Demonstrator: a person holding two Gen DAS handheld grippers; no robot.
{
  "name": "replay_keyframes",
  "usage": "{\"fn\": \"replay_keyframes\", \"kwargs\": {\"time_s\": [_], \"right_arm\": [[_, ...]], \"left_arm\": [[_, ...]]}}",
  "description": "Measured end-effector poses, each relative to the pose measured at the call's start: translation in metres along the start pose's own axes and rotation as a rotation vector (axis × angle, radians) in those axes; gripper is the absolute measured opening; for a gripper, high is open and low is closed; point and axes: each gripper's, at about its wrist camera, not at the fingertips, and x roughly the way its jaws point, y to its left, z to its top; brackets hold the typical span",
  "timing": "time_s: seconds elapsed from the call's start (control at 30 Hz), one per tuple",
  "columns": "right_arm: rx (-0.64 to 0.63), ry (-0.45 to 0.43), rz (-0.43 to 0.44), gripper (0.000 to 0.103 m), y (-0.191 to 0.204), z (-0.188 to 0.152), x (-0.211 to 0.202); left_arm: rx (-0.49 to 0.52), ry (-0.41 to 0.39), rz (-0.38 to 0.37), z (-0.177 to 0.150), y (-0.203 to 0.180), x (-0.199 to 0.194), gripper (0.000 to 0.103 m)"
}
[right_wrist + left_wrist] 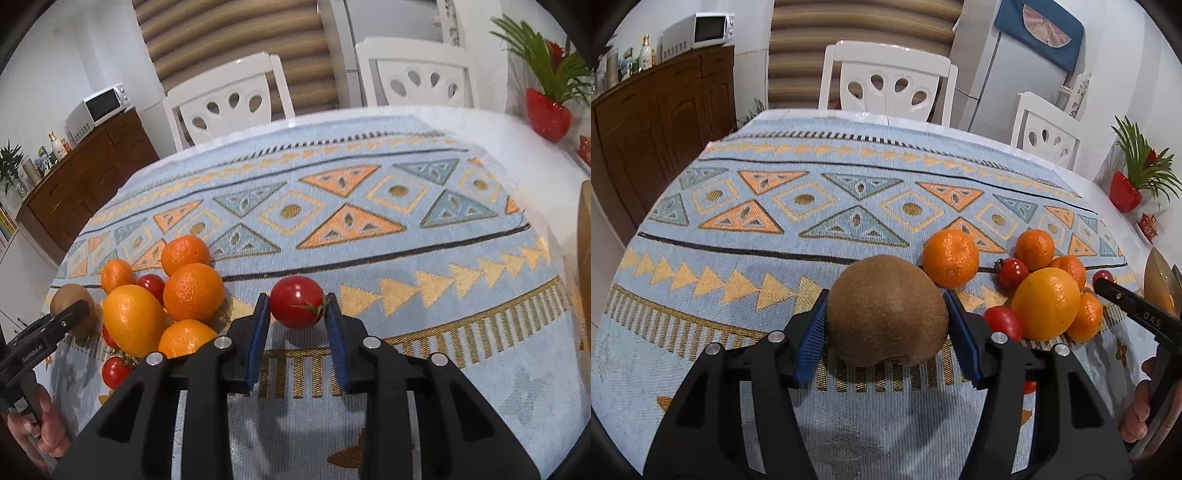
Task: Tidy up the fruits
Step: 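Grasp the second kiwi with the left tool while the right tool grasps a tomato, then carry the kiwi and red tomato in both tools over the amber bowl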
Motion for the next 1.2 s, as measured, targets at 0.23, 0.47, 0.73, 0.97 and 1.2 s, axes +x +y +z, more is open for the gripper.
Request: {"fn": "replay_keyframes", "kwargs": {"time_s": [0.23, 0.47, 0.73, 0.97, 1.2], "right_arm": [[0.007, -0.02, -0.023, 0.03, -0.004, -0.007, -0.024], [0.05, -0.031, -0.013, 0.03, -0.022, -0.017, -0.071], [0.111, -0.111, -0.074, 0.03, -0.076, -0.019, -0.15], [0.223, -0.187, -0.167, 0.03, -0.148, -0.025, -0.212], [0.379, -0.225, -0.251, 0.03, -0.233, -0.037, -0.255]], "left_arm": [[0.043, -0.024, 0.007, -0.004, -0.016, -0.019, 0.06], [0.105, -0.05, -0.055, -0.008, -0.063, -0.053, 0.06], [0.227, -0.092, -0.193, -0.004, -0.16, -0.085, 0.06], [0.33, -0.065, -0.372, -0.006, -0.261, -0.095, 0.06], [0.417, -0.005, -0.505, -0.018, -0.344, -0.09, 0.06]]}}
